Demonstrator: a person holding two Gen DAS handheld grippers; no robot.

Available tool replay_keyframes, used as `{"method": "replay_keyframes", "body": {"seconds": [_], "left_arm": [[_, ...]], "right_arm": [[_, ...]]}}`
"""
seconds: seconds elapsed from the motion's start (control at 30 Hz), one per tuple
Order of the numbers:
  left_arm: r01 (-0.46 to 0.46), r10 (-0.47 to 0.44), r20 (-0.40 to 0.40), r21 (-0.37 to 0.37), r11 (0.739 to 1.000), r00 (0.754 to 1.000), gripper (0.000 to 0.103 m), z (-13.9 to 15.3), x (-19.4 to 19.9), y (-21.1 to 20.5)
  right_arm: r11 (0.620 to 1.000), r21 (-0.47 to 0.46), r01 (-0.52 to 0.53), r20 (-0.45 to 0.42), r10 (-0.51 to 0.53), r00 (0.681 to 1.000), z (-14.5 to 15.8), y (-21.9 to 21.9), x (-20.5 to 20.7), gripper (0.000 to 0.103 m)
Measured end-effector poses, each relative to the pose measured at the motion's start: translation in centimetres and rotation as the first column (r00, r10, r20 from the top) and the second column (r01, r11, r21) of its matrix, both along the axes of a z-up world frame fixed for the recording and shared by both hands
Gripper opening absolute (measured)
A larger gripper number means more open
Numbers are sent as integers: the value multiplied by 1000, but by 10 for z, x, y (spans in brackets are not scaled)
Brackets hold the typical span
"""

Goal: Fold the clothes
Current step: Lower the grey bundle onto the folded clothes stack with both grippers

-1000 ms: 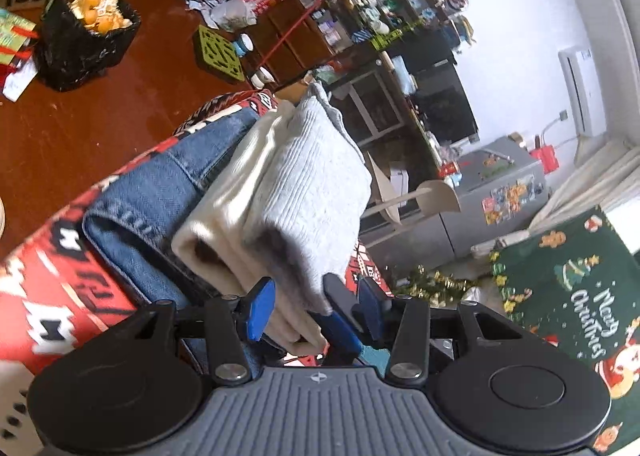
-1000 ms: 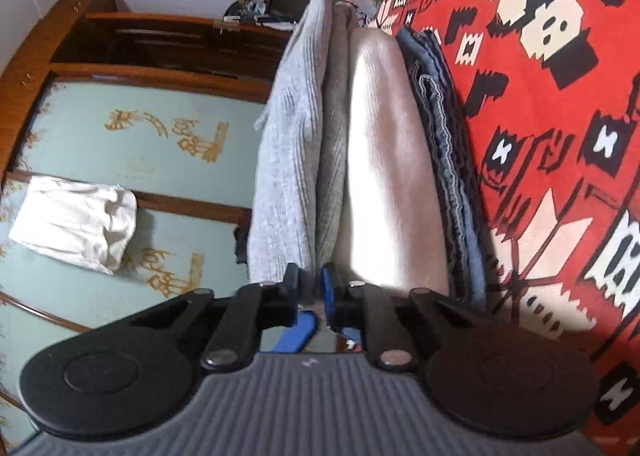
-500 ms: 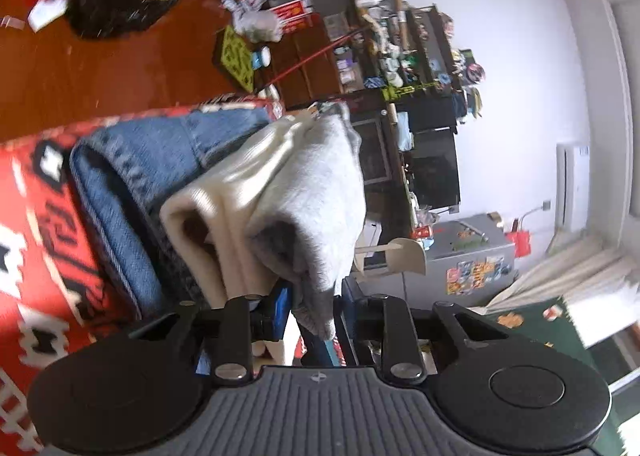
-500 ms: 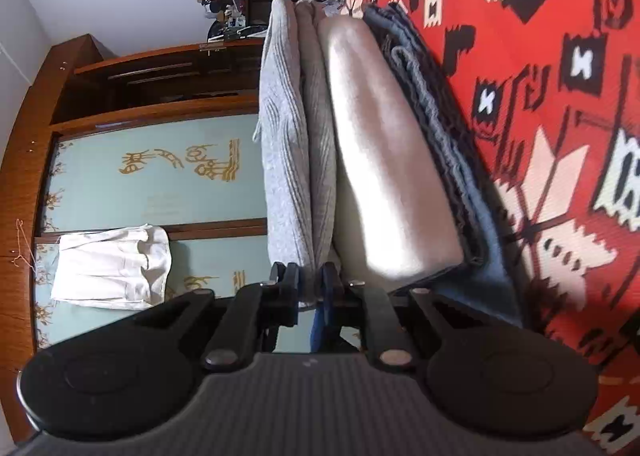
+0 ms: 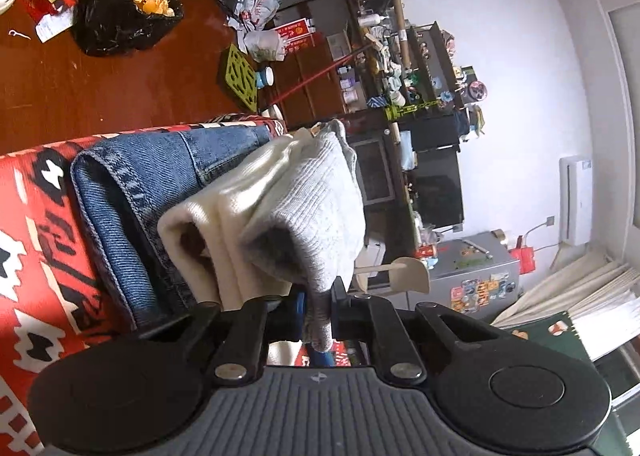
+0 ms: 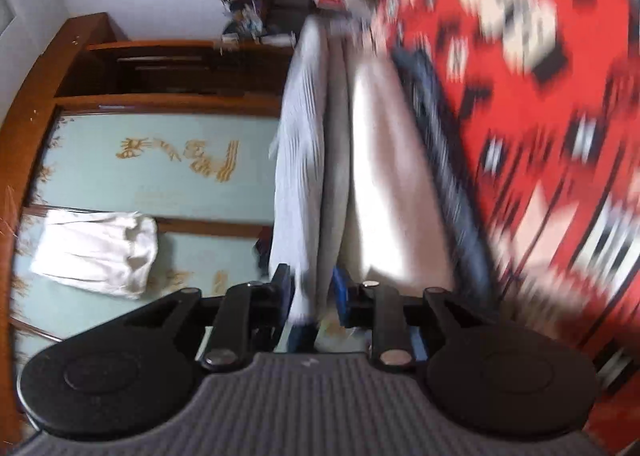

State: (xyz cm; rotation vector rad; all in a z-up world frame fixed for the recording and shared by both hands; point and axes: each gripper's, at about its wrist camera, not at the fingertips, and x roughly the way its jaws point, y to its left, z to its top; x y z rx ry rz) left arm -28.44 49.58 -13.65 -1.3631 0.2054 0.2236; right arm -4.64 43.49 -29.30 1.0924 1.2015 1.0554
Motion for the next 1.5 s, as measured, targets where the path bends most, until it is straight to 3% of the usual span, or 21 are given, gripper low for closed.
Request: {"method": "replay_keyframes", "body": {"seconds": [0.1,0.3,0.37,0.4,0.43,0.87,1.0,1.1,1.13,1.17,1.2,1.37,1.5], "left_arm": [[-7,7,-11,-15,1000,1000,11,1,-1,0],[-30,30,-19,-31,999,999,11,6,-4,-2],[-40,39,-14,-38,998,999,11,7,-5,-2],[-41,40,-12,-40,998,999,10,8,-5,-2],[-42,41,-10,-42,998,999,10,8,-5,-1],[-23,22,-42,-30,999,999,10,9,-3,3],[-9,7,-64,-28,1000,998,10,8,-3,2],[-1,0,-71,-20,1000,997,10,8,-2,3],[-1,-1,-72,-16,1000,997,10,9,-2,3],[0,-1,-73,-12,1000,997,10,9,-2,3],[1,-2,-74,-8,1000,997,10,9,-1,3],[23,-20,-84,33,999,996,10,14,1,3],[33,-30,-110,23,999,993,11,11,1,6]], "right_arm": [[1000,-3,26,20,-26,999,1,-7,23,39],[999,13,37,21,-37,999,-6,4,63,39],[999,11,41,31,-41,999,-8,7,73,30],[999,10,42,37,-43,998,-9,9,79,19],[999,9,44,42,-45,998,-10,11,84,16],[996,18,84,66,-85,994,-9,21,145,13],[990,45,137,27,-138,990,-9,1,157,20],[992,28,121,49,-122,991,-2,2,168,37],[993,16,115,66,-115,991,1,4,168,34],[994,-9,110,94,-109,990,6,10,169,23],[994,-34,107,120,-103,987,10,15,170,6],[988,-56,141,126,-133,983,20,34,177,4],[984,-53,172,103,-166,981,10,11,157,10]]}}
